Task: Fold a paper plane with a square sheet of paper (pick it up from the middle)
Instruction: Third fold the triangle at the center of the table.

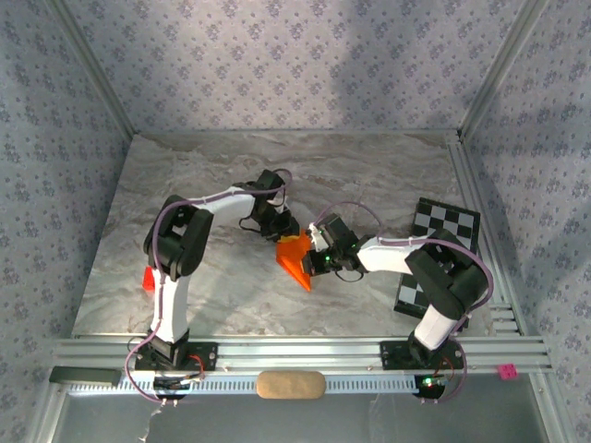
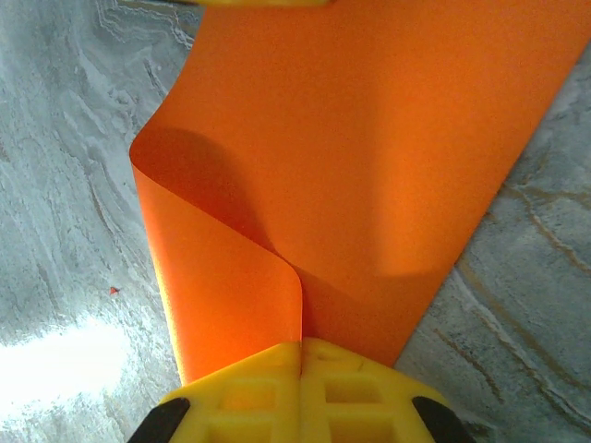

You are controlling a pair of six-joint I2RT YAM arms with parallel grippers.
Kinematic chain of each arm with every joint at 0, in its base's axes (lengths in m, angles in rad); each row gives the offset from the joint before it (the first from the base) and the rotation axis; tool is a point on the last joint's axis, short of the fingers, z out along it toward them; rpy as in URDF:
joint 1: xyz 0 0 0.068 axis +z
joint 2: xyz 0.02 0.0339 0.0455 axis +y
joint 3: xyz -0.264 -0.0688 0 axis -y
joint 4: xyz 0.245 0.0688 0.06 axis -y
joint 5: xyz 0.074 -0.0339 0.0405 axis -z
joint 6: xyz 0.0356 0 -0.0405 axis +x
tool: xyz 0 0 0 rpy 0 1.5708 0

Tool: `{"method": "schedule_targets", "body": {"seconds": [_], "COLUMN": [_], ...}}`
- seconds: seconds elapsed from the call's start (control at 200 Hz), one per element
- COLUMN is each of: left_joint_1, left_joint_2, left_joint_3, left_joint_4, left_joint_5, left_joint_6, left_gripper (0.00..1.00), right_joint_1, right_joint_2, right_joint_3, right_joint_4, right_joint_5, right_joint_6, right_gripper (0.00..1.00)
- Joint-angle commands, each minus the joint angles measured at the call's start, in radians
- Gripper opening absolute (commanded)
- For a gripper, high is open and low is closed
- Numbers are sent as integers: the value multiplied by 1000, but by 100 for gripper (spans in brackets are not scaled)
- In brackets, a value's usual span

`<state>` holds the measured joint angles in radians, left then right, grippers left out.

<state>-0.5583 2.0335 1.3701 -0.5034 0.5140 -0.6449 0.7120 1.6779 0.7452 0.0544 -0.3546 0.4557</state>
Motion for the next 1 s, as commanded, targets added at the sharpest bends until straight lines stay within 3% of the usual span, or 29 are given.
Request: {"method": "schedule_targets", "body": {"seconds": [0.0,0.175,0.35,0.63,0.994], "left_joint_1": [1,3,-3,-58,-79], "left_joint_2": [-118,-280,-422,-481,-416], "left_joint_3": [-11,-158,-379,-588,-694], "left_joint_4": [-17,70,274,528,776], "left_joint_5": [-48,-65,-5,28,76], "left_joint_6": [-16,-92,-248,-436,-568], "left_gripper": [29,24,0,0,0], "right_joint_1": [6,5,5,5,4], "right_joint_2": [31,29,34,35,43], "right_joint_3": [3,-1,2,2,1], "right_joint_4": [-45,-44,-40,-42,-41], "right_joint_5": [42,43,43,46,51], "right_joint_6": [-11,-9,-8,-8,-5], "right_gripper": [0,0,0,0,0]}}
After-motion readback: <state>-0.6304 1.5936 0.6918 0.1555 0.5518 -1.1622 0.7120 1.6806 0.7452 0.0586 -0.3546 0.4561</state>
